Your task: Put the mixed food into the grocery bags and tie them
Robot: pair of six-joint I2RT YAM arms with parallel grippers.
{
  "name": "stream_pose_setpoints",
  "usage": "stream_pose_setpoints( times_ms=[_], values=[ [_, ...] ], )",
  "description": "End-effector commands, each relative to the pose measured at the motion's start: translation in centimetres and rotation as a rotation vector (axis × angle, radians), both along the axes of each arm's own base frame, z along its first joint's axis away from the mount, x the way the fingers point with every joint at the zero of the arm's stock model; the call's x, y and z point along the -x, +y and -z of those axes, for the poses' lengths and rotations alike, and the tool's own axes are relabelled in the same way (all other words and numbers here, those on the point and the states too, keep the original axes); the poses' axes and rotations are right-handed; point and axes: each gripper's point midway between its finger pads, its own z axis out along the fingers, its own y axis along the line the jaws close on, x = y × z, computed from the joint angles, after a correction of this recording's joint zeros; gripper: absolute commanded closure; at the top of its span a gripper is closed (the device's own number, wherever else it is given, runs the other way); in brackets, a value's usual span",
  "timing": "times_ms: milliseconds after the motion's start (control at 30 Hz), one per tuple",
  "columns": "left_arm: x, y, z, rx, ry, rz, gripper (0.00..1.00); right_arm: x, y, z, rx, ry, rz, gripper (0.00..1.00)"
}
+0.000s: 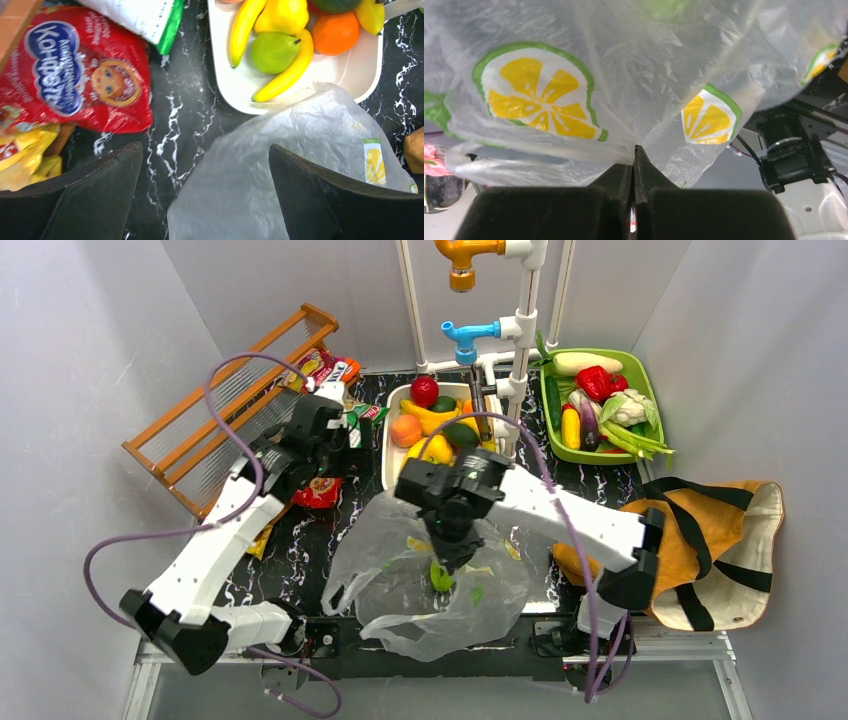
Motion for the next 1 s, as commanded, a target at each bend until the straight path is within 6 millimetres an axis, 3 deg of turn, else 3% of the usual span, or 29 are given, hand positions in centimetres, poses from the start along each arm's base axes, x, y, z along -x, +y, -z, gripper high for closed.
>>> stream_pose_setpoints(
  times_ms=[0, 167, 333, 533, 767, 967],
  values=[
    [-3.0, -2.6, 1.2, 0.040, 0.010, 0.021, 0.03, -0.8, -2.6, -0.4, -0.047, 0.001, 0.014, 0.99],
    [-6.1, -5.2, 2.3, 0.055, 0.032, 0.039, 0.04, -0.6, -3.3, -0.1, -0.045, 0.054, -0.059, 0.99],
    [-10.0, -7.0, 3.4, 0.078, 0.074, -0.072, 0.04, -0.7, -3.9, 0.1, -0.015, 0.058, -0.132, 0.99],
    [-13.7, -11.2, 5.1, 0.089, 0.131, 0.038, 0.06, -1.0, -5.3, 0.7, -0.019, 0.062, -0.130, 0.99],
    [-14.3, -13.4, 10.0, 0.105, 0.247, 0.081, 0.14, -1.1, -7.0, 1.5, -0.043, 0.080, -0.100, 0.99],
    [-15.2, -15.5, 12.2, 0.153, 0.275, 0.136, 0.14, -1.1, -8.2, 1.7, -0.049, 0.083, -0.089, 0.99]
  ],
)
